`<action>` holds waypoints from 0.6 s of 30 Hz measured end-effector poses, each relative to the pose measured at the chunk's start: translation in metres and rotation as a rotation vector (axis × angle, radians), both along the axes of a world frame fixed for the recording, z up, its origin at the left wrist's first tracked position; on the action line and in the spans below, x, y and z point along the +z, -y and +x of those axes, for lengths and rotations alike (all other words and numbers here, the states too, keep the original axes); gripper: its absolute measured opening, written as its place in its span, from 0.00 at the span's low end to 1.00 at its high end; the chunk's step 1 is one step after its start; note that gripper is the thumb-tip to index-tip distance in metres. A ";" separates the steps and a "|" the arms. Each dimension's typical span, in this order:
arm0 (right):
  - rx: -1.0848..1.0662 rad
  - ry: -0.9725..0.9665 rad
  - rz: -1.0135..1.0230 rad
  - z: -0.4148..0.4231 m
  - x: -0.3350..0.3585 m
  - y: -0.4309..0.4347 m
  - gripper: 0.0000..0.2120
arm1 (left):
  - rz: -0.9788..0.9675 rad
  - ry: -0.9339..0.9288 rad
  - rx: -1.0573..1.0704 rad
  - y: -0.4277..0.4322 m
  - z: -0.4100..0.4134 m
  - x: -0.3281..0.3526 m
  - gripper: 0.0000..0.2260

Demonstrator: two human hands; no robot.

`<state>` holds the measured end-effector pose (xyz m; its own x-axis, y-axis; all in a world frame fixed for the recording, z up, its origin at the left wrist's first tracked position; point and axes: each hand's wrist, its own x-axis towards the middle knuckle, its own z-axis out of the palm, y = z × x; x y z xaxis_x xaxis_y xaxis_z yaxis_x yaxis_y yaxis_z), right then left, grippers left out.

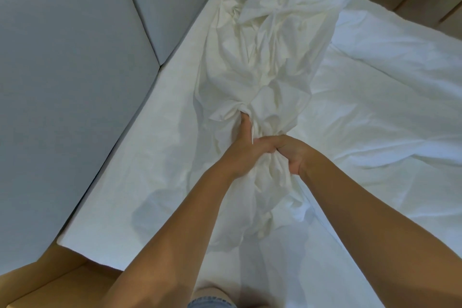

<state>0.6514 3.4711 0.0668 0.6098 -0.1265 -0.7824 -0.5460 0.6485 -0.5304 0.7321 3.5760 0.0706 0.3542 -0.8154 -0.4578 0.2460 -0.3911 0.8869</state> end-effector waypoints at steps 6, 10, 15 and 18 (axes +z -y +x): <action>-0.107 0.040 -0.105 0.011 -0.003 -0.006 0.16 | 0.030 -0.010 0.065 0.010 0.014 -0.005 0.49; -0.175 0.058 -0.225 0.008 -0.005 -0.010 0.13 | 0.101 -0.005 0.111 -0.002 0.006 -0.009 0.39; 0.024 -0.106 -0.442 0.009 -0.003 -0.012 0.08 | 0.394 0.599 0.188 -0.007 -0.001 -0.003 0.27; -0.026 -0.174 -0.546 0.007 -0.010 -0.019 0.09 | 0.330 0.183 0.164 0.007 -0.001 -0.003 0.19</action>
